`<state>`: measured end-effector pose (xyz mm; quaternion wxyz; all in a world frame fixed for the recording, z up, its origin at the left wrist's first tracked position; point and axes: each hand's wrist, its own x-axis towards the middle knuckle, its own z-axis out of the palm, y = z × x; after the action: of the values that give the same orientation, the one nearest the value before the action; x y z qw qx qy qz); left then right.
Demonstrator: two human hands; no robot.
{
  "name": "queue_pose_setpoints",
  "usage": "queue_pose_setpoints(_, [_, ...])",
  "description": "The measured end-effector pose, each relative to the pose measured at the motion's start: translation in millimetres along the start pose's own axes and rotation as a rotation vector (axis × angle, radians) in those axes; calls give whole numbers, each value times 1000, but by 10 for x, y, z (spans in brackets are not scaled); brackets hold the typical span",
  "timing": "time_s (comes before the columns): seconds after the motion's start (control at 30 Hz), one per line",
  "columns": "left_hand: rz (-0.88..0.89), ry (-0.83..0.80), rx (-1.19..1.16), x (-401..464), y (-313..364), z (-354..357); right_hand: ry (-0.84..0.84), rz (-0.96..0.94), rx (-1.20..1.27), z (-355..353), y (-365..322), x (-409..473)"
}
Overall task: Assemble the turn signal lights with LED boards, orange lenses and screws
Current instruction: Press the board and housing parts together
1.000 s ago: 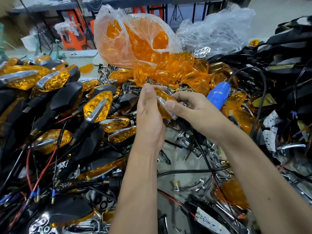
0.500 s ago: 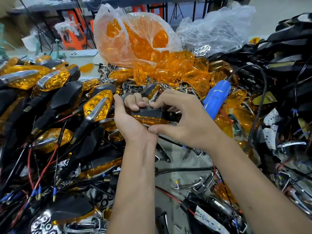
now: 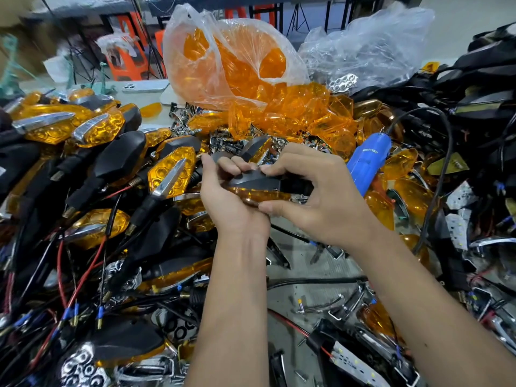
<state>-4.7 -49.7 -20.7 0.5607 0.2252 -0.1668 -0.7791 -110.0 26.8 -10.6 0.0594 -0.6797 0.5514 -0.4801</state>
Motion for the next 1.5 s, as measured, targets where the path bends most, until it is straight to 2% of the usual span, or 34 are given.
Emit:
queue_pose_setpoints(0.13, [2, -42, -61, -3, 79, -5, -8, 1, 1, 40, -6, -16])
queue_pose_setpoints(0.57, [-36, 220, 49, 59, 105, 48, -106, -38, -117, 18, -86, -5])
queue_pose_setpoints(0.63, [-52, 178, 64, 79, 98, 52, -94, -5, -121, 7, -71, 1])
queue_pose_setpoints(0.7, [-64, 53, 92, 76, 88, 54, -63, 45, -121, -29, -40, 10])
queue_pose_setpoints(0.8, [15, -141, 192, 36, 46, 55, -38, 205, -3, -93, -14, 5])
queue_pose_setpoints(0.93, [113, -310, 276, -21, -45, 100, 48, 600, 213, -78, -2, 41])
queue_pose_setpoints(1.07, [87, -366, 215, -76, -98, 146, 40, 869, 417, -23, -64, 49])
queue_pose_setpoints(1.17, [66, -271, 166, -103, -123, 209, 7, 950, 379, 4, -75, 33])
queue_pose_setpoints(1.23, [40, -136, 112, -61, -128, 206, -8, 843, 184, 8, -58, 41])
queue_pose_setpoints(1.3, [0, -21, 60, -22, -104, 184, -3, 566, -75, -17, -46, 46])
queue_pose_setpoints(1.37, [-41, 57, 26, 23, -73, 140, -84, 372, -72, -49, -64, 48])
queue_pose_setpoints(1.43, [-71, 80, 12, 46, -26, 102, -200, 301, -24, -88, -51, 35])
queue_pose_setpoints(1.5, [-76, 59, -24, 50, -47, 70, -175, 220, -79, -131, -12, 19])
